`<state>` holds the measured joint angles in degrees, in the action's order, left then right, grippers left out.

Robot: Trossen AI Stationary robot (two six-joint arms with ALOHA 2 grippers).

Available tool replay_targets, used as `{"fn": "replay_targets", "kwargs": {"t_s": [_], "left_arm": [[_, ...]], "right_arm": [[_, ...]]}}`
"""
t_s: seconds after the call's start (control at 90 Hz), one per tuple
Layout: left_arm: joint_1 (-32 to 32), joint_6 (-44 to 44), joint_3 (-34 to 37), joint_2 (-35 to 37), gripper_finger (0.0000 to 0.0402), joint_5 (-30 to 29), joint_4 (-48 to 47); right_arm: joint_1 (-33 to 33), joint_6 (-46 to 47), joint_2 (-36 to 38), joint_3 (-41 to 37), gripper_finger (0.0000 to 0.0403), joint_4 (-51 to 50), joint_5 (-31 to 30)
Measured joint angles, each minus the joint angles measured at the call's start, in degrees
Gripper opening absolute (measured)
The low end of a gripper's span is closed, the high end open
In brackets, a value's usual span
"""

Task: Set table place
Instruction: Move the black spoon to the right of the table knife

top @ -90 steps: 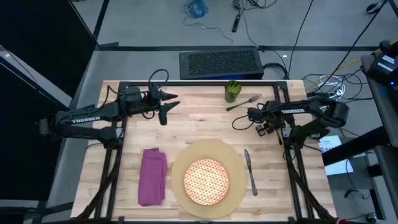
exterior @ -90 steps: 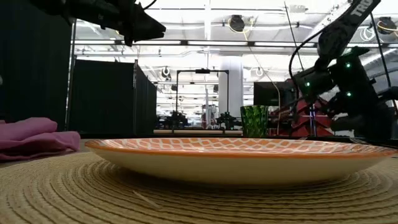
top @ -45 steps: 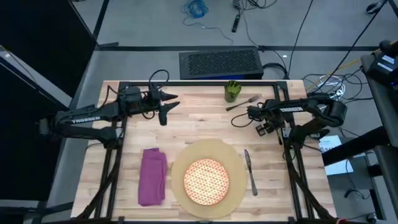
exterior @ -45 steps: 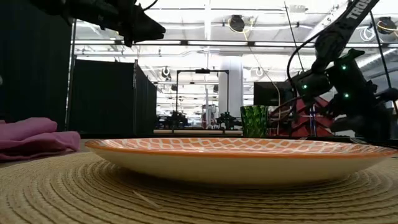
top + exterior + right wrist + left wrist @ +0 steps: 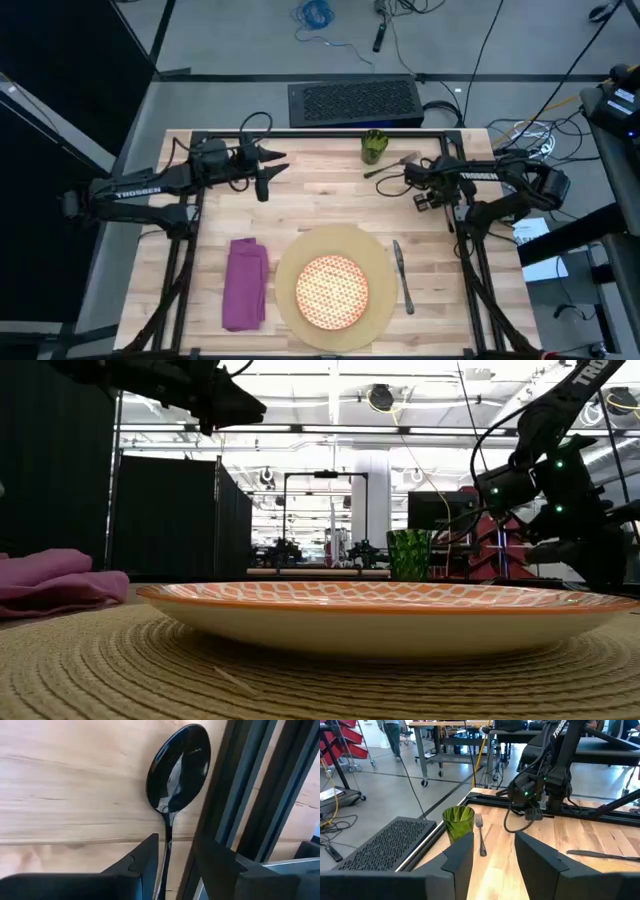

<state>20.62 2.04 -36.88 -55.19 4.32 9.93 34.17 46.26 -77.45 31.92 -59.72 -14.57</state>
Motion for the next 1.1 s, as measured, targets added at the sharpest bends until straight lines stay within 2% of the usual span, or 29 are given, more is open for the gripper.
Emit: {"fn": "replay_targets", "kwargs": {"t_s": [0.578,1.1], "left_arm": [[0.00,-0.07,0.00,0.25,0.0132,0.00,-0.13],[0.00,0.02,0.00,0.25,0.0132,0.00,-0.15]], "right_arm": [[-0.04,1.59,0.17,-2.21,0.0066,3.25,1.96],[-2.47,2.72,0.17,-3.24,0.0005,4.29,1.71]]}}
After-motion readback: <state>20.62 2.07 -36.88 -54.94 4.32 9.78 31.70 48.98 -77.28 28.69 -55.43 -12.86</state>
